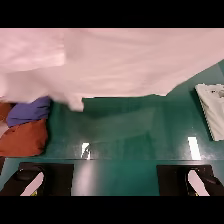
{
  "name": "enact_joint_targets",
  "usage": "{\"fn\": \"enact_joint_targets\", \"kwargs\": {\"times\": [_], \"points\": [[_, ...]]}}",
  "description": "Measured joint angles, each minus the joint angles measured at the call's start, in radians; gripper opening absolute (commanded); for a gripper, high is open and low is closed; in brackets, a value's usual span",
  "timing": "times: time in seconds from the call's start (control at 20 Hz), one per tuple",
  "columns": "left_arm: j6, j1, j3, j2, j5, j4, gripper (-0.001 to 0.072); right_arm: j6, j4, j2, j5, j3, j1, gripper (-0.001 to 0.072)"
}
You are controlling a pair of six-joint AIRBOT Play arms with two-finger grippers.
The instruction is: Fold the shirts.
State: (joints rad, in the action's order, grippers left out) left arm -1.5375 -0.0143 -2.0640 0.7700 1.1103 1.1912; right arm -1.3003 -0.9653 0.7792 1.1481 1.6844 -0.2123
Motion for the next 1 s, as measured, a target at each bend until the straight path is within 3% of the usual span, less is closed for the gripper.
{"fn": "enact_joint_targets", "kwargs": {"times": [0.15, 0.35, 0.6, 0.8, 1.0], "points": [[0.001, 0.000, -0.056, 0.003, 0.005, -0.018, 0.0023, -0.049, -0.083, 0.018, 0.082, 0.150, 0.000, 0.0014], [0.000, 0.000, 0.071, 0.035, 0.044, -0.022, 0.0024, -0.099, -0.136, 0.153, 0.249, 0.315, 0.000, 0.0014], [0.013, -0.001, 0.332, 0.207, 0.109, -0.023, 0.0024, -0.130, -0.159, 0.382, 0.386, 0.226, 0.012, 0.0014], [0.038, -0.002, 0.454, 0.460, 0.105, -0.042, 0.0024, -0.135, -0.164, 0.607, 0.393, 0.090, 0.050, 0.0014], [0.074, -0.002, 0.463, 0.722, -0.037, -0.066, 0.0024, -0.135, -0.164, 0.845, 0.278, 0.085, 0.087, 0.0014]]}}
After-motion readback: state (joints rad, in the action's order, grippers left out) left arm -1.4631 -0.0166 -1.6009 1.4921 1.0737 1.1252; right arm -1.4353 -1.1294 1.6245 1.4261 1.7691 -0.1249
